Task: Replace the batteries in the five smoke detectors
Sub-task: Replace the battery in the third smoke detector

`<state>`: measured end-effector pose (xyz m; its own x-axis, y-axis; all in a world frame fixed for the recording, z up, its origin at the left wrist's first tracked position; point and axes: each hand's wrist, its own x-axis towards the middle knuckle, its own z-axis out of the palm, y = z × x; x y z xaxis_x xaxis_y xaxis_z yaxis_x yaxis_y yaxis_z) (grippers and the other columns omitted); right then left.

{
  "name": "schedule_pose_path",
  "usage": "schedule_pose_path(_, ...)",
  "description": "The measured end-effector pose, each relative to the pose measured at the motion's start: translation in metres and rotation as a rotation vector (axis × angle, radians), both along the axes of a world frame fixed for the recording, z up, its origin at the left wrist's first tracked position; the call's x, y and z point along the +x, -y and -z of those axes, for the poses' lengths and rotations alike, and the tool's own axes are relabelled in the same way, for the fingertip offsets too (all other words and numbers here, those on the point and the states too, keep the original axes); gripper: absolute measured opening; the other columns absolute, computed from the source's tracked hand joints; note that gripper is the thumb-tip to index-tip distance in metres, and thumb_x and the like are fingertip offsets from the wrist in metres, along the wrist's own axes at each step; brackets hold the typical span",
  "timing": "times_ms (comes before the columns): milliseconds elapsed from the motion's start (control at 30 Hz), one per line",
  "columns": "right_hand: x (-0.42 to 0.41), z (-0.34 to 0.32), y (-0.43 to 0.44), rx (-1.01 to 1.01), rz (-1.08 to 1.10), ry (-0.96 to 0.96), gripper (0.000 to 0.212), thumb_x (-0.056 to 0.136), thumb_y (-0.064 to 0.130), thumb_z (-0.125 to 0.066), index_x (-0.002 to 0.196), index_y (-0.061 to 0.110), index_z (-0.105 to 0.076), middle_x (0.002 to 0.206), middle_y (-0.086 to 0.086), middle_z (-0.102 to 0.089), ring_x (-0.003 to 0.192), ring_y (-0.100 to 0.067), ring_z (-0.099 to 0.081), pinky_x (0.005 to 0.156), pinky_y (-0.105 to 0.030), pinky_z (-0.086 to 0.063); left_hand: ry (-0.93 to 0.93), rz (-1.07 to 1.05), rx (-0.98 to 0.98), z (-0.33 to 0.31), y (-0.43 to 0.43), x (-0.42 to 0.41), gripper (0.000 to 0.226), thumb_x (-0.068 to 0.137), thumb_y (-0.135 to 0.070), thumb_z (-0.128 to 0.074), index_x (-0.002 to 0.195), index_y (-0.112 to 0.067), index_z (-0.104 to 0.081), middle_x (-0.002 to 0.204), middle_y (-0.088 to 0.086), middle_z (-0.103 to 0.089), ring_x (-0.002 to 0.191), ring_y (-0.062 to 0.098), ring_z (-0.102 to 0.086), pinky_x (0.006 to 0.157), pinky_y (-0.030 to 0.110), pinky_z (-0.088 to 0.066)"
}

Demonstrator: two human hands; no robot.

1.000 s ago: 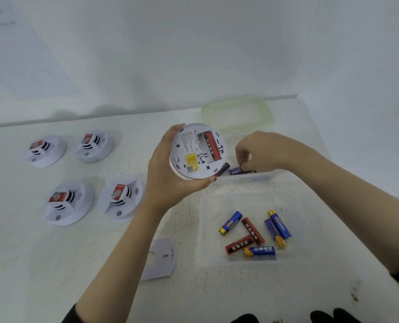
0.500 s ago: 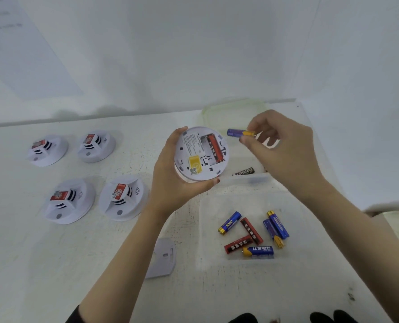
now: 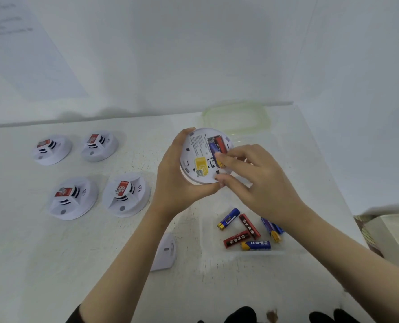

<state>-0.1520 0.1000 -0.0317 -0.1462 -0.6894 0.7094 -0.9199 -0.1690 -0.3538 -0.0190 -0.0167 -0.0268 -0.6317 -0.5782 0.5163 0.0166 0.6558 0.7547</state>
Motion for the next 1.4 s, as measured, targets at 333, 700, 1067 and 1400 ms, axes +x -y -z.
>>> schedule_pose_path(333, 0.007, -0.023, -0.01, 0.257, -0.092, 0.73, 0.053, 0.077, 0.035, -0.069, 0.126, 0.043, -0.049, 0.135, 0.009, -0.046, 0.123, 0.0, -0.043, 0.102, -0.018, -0.037, -0.032, 0.0, -0.016, -0.002, -0.01, 0.007, 0.084, 0.058, -0.04, -0.083, 0.129, -0.023, -0.04, 0.122, -0.025, -0.052, 0.113, 0.004, -0.057, 0.088, 0.022, -0.052)
schedule_pose_path(700, 0.024, -0.03, -0.017, 0.185, -0.246, 1.263, 0.063, 0.085, -0.002, -0.06, 0.139, 0.024, -0.04, 0.105, -0.009, -0.07, 0.096, -0.016, -0.068, 0.073, -0.02, -0.053, -0.049, 0.007, -0.049, -0.008, -0.022, 0.013, 0.085, 0.059, -0.037, -0.084, 0.13, -0.022, -0.04, 0.124, -0.024, -0.051, 0.116, 0.005, -0.055, 0.088, 0.019, -0.05)
schedule_pose_path(1067, 0.039, -0.029, -0.028, 0.203, -0.214, 1.146, 0.06, 0.087, -0.003, -0.059, 0.137, 0.027, -0.046, 0.115, 0.004, -0.066, 0.103, -0.007, -0.063, 0.075, -0.018, -0.053, 0.047, 0.019, -0.022, -0.001, -0.024, 0.024, 0.093, 0.056, -0.043, -0.083, 0.133, -0.019, -0.038, 0.129, -0.012, -0.05, 0.12, 0.007, -0.052, 0.097, 0.032, -0.051)
schedule_pose_path(1400, 0.09, -0.033, -0.019, 0.208, -0.236, 1.186, 0.061, 0.082, -0.005, -0.065, 0.132, 0.026, -0.051, 0.118, -0.001, -0.065, 0.101, -0.012, -0.065, 0.074, -0.023, -0.055, 0.129, -0.054, -0.052, -0.005, -0.018, 0.086, 0.103, 0.053, -0.051, -0.082, 0.139, -0.018, -0.037, 0.131, -0.012, -0.048, 0.122, 0.002, -0.047, 0.099, 0.017, -0.042)
